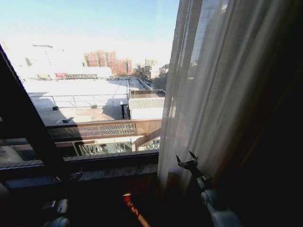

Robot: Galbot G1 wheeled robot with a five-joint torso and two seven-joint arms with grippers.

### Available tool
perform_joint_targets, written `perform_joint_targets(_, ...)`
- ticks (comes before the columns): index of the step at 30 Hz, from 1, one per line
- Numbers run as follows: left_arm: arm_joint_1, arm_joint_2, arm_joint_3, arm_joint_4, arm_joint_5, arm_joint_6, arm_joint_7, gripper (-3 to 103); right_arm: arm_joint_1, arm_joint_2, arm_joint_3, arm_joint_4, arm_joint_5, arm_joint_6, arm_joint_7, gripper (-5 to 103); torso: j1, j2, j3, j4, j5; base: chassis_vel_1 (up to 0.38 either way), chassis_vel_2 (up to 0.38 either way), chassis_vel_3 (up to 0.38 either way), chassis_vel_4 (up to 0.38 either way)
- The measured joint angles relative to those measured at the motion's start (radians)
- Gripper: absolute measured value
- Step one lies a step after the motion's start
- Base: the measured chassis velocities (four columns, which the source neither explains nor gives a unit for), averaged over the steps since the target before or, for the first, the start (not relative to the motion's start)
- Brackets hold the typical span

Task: Open the curtains by pulling them apart, changing their state from closed to fully open.

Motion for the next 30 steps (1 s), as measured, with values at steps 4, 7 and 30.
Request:
perform_joint_targets(4, 0.0, 0.0, 0.0, 0.0, 0.0, 0.0, 0.0, 100, 0.005, 0.008, -0.004, -0.003, -0.01, -0.008, 0.008, 100, -0.001, 0.0, 0.0, 0.0, 0.0003, 0.0, 0.0, 0.0, 0.0)
perform_joint_targets(7, 0.0, 0.0, 0.0, 0.0, 0.0, 0.0, 0.0, 100, 0.003, 0.011, -0.007, -0.005, -0.015, -0.008, 0.007, 100, -0.001, 0.0, 0.0, 0.0, 0.0002, 0.0, 0.0, 0.0, 0.0)
perform_joint_targets(30, 0.0, 0.0, 0.0, 0.0, 0.0, 0.0, 0.0, 100, 0.035, 0.007, -0.081, -0.006, -0.057, 0.041, 0.013, 100, -0.001, 0.0, 0.0, 0.0001, 0.0003, 0.021, 0.026, -0.026, -0.031)
